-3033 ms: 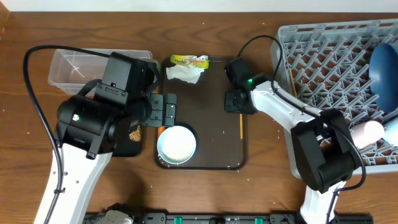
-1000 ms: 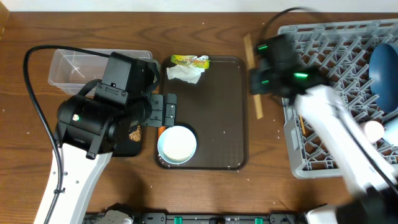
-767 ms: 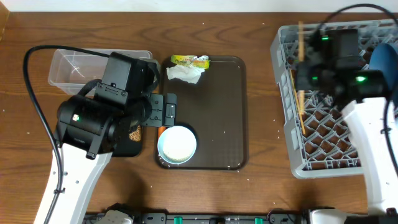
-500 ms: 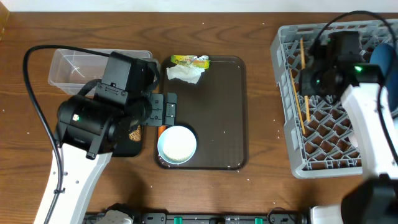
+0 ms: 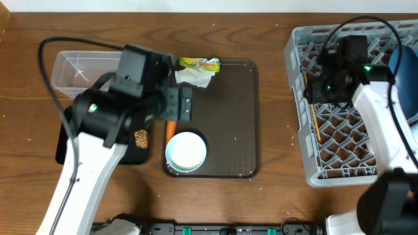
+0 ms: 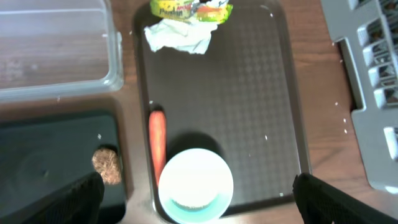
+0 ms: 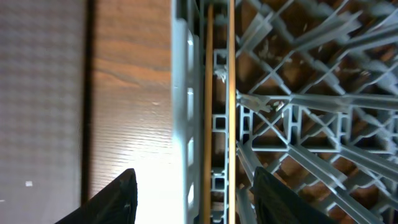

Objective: Sort waste into correct bins and load items into the dishwasher rack
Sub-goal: 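Grasp the green wrapper with the left gripper and drop it in the clear bin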

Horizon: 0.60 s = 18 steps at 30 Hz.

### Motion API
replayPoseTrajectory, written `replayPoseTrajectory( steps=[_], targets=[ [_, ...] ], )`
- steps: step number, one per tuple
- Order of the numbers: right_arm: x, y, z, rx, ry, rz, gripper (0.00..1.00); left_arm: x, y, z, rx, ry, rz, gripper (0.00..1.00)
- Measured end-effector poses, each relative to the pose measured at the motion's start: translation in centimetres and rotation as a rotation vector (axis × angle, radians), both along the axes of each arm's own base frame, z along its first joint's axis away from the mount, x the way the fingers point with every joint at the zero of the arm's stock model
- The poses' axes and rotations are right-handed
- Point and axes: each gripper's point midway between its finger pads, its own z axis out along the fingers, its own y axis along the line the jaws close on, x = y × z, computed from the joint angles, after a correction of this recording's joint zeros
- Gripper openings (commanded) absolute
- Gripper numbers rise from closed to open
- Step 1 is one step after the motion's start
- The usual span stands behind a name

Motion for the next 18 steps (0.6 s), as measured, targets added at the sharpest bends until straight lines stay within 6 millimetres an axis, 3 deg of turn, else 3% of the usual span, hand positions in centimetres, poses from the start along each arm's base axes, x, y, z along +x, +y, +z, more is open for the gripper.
replayPoseTrajectory(
  steps=[6,11,14,18],
  targets=[
    [-1.1,0.7,7.4,0.055,-0.213,-0.015,0.59,5.0,-2.0,-4.0,0.03,0.024,-0.04,0.98],
    [-2.4,1.1,12.0,0.111,-0.344,-0.062,0.6,10.8,-4.6,-7.5,0.038,-0.048,-0.103,0.98],
    [-3.1,1.3,13.2,0.147,-0.368,-0.097,0.59,14.0,-6.4,-9.8,0.049,-0.101,-0.154,0.98],
    [-3.9,1.8,12.9,0.191,-0.335,-0.107,0.58,17.0,-8.4,-14.1,0.071,-0.129,-0.214,0.98]
  ],
)
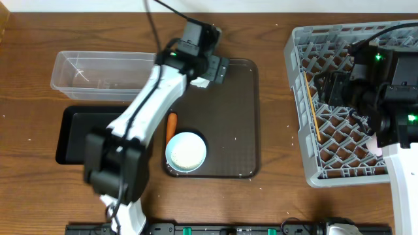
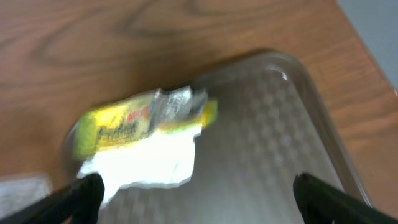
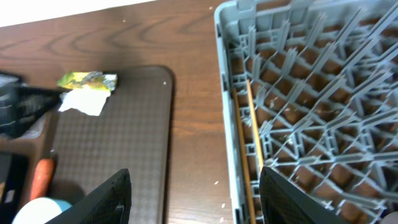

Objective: Sort waste into correct bins and load items into the dishwasher rack
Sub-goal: 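Grasp the green wrapper with the left gripper and drop it in the clear bin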

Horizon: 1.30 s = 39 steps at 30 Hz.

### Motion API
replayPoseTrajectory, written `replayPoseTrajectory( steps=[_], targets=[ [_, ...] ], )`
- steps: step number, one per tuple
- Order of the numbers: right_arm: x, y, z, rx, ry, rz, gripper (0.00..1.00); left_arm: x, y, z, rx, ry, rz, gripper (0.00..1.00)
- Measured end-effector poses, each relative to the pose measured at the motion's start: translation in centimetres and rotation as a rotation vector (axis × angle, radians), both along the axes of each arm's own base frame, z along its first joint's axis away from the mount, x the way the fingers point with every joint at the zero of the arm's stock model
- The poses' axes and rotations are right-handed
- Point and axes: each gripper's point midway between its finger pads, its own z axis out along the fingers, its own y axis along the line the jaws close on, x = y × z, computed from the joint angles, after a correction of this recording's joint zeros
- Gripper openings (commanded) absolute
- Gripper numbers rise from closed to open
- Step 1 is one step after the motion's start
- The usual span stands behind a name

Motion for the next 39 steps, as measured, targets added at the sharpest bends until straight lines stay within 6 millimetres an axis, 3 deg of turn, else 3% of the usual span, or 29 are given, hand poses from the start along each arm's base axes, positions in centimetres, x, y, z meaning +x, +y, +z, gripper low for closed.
replayPoseTrajectory(
  steps=[6,7,9,11,13,15,19,24,28,31,34,39],
  targets=[
    [-1.0,0.4,-0.8,0.031,0.056,0.003,0.57,2.5,-1.4,-6.1,0.038,-0.008,-0.06,1.0],
    [-1.0,0.5,-0.8,0.033,0.059,0.004,0.57,2.8,-1.5,-6.8,0.044,-0.012,-0.07,0.95],
    [-1.2,0.5,-1.0,0.035,0.068,0.006,0.57,3.3,-1.7,-8.1,0.055,-0.016,-0.085,0.74],
    [-1.3,0.5,-1.0,0.036,0.073,0.006,0.57,3.4,-1.7,-9.3,0.065,-0.008,-0.094,0.37],
    [-1.4,0.5,-1.1,0.037,0.077,0.006,0.57,3.3,-1.7,-10.1,0.077,0.001,-0.104,0.19],
    [-1.5,0.6,-1.2,0.038,0.084,0.006,0.57,3.3,-1.7,-10.2,0.077,0.002,-0.104,0.13],
    [-1.6,0.6,-1.3,0.039,0.089,0.007,0.56,3.5,-1.8,-8.6,0.069,-0.029,-0.108,0.06],
    [-1.6,0.6,-1.3,0.039,0.089,0.007,0.56,1.8,-0.8,-3.2,0.076,-0.044,-0.106,0.06],
    [-1.6,0.6,-1.3,0.04,0.091,0.006,0.56,0.2,2.2,3.1,0.137,-0.103,-0.035,0.06],
    [-1.6,0.6,-1.3,0.041,0.091,0.005,0.57,-0.1,5.9,5.6,0.197,-0.131,0.056,0.06],
    [-1.6,0.6,-1.3,0.041,0.091,0.006,0.57,0.5,10.9,6.0,0.239,-0.119,0.196,0.06],
    [-1.6,0.6,-1.3,0.041,0.091,0.006,0.57,1.0,19.5,4.7,0.161,-0.05,0.565,0.06]
  ],
)
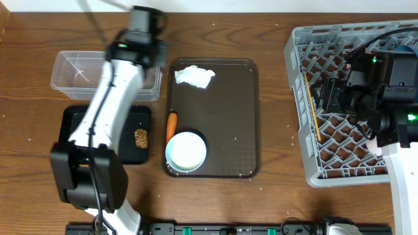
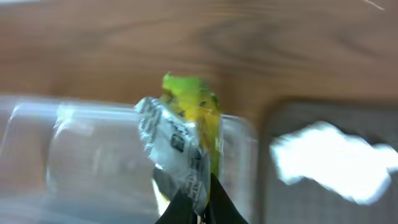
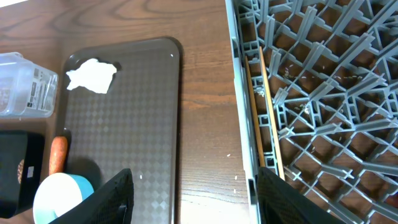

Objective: Sort waste into correct bins and load items into the dishwasher rack
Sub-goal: 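Grasp the green wrapper with the left gripper and drop it in the clear bin, then grasp the white tissue with the left gripper and drop it in the clear bin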

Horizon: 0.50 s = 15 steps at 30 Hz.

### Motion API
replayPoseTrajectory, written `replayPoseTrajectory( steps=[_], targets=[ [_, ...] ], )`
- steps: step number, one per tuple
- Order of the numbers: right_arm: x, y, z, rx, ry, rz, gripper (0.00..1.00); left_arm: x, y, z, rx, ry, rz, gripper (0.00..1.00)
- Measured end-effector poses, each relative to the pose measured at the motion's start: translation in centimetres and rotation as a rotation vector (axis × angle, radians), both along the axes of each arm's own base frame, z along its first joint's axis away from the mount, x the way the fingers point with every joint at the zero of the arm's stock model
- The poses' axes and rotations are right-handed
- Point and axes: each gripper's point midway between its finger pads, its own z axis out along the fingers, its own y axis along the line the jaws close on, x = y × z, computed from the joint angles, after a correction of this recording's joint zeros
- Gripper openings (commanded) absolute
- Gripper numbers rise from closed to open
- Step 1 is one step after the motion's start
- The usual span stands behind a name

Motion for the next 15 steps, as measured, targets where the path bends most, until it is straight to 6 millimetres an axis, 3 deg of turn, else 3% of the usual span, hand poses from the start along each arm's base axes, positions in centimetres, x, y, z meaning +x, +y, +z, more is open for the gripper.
replayPoseTrajectory(
  steps=[2,5,10,15],
  targets=[
    [0.0,0.0,0.0,0.0,0.0,0.0,0.57,0.0,2.7,0.0,-0.064,-0.028,0.153,0.06],
    [-0.1,0.0,0.0,-0.001,0.003,0.0,0.56,0.0,4.5,0.1,-0.178,-0.08,0.348,0.06],
    [-0.3,0.0,-0.3,-0.001,0.016,0.0,0.56,0.0,5.0,0.0,-0.41,-0.173,0.666,0.06],
    [-0.7,0.0,-0.6,-0.001,0.039,0.0,0.56,0.0,5.0,-0.8,-0.548,-0.214,0.857,0.07]
  ],
)
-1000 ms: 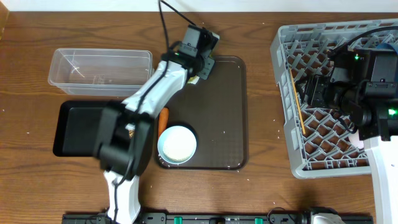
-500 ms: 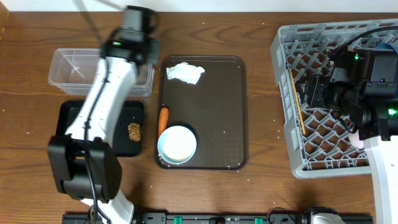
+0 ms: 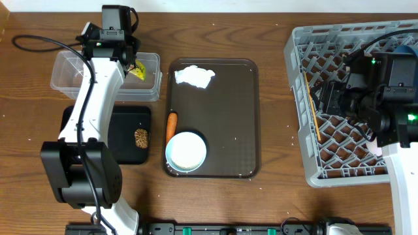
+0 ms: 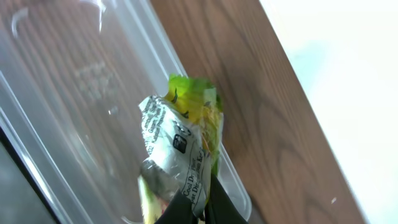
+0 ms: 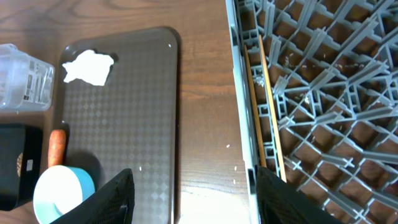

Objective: Sort waste into correct bins and load items into the dishwasher rack
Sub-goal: 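Grasp the white tissue with the left gripper and drop it in the clear bin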

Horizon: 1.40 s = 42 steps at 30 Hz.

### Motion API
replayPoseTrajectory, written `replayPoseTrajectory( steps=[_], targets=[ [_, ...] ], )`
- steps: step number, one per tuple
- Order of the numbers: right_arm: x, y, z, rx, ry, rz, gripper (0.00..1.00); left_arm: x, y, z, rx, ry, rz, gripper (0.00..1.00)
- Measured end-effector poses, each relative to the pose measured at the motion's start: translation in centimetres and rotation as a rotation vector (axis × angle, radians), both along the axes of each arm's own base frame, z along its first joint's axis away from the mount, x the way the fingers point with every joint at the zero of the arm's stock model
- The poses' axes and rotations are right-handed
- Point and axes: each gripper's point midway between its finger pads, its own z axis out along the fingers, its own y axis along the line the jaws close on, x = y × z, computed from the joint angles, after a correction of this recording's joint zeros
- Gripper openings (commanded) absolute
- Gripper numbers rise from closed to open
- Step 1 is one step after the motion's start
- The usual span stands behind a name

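Note:
My left gripper (image 4: 198, 208) is shut on a yellow-green snack wrapper (image 4: 183, 140) and holds it over the right end of the clear plastic bin (image 3: 104, 75); the wrapper (image 3: 136, 70) shows there from overhead. On the brown tray (image 3: 225, 130) lie a crumpled white napkin (image 3: 194, 76), a carrot (image 3: 171, 125) and a white and blue bowl (image 3: 186, 151). My right gripper (image 5: 189, 205) hangs open above the gap between tray and grey dishwasher rack (image 3: 346, 104), where wooden chopsticks (image 5: 264, 106) lie.
A black tray (image 3: 104, 134) with a brown lump of food (image 3: 141, 137) sits at the front left. A blue dish (image 3: 406, 39) stands at the rack's far right. Cables trail behind the left arm.
My left gripper has moved left with the wrapper, from the bin's right edge to over its right end. The right arm has barely shifted.
My left gripper was open over the black tray's end, the wrapper lying by the napkin on the tray. Then it reached the wrapper, open. Later it was shut on the wrapper at the bin's edge, and now holds it over the bin. The right gripper rose from the rack.

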Motion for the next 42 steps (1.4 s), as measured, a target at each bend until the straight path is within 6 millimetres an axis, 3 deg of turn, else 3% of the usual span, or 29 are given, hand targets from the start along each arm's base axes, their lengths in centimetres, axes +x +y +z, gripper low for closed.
replayPoseTrajectory(
  steps=[1,2,3,7,11,14,17,22,26,30,35,38,42],
  targets=[
    [-0.1,0.0,0.0,0.0,0.003,0.0,0.56,0.0,0.0,-0.1,-0.014,-0.004,0.019,0.12],
    [-0.1,0.0,-0.1,0.0,0.005,0.0,0.56,-0.1,0.0,-0.2,-0.026,-0.007,0.037,0.32],
    [-0.1,0.0,-0.1,0.0,0.006,0.0,0.57,-0.1,0.0,-0.2,-0.028,-0.006,0.041,0.43],
    [-0.2,0.0,-0.1,0.0,0.008,0.0,0.58,-0.1,0.1,-0.1,-0.018,-0.004,0.036,0.64],
    [-0.2,0.0,-0.1,0.0,0.008,0.0,0.59,0.5,-0.1,0.4,0.021,-0.018,-0.04,0.64],
    [-0.2,0.0,-0.1,-0.001,0.008,0.001,0.59,2.2,-2.5,1.3,0.044,-0.054,-0.274,0.64],
    [-0.1,0.0,-0.1,-0.002,0.007,0.002,0.6,2.7,-6.8,1.6,0.114,-0.057,-0.616,0.73],
    [0.0,0.0,0.0,-0.002,0.001,0.002,0.6,1.6,-15.3,1.1,0.303,-0.061,-1.117,0.82],
    [0.0,0.0,0.0,-0.002,0.0,0.002,0.6,1.0,-20.6,-2.2,0.424,-0.032,-1.385,0.83],
    [0.0,0.0,0.0,-0.003,0.0,0.002,0.6,1.5,-21.9,-7.6,0.507,0.067,-1.466,0.84],
    [0.0,0.0,0.0,-0.003,0.0,0.002,0.59,2.2,-21.2,-13.5,0.556,0.173,-1.483,0.85],
    [0.0,0.0,0.0,-0.003,0.001,0.002,0.6,2.2,-20.8,-15.0,0.561,0.208,-1.481,0.83],
    [0.0,0.0,0.0,-0.003,0.0,0.002,0.6,2.1,-20.6,-15.6,0.551,0.223,-1.47,0.62]
  ],
)
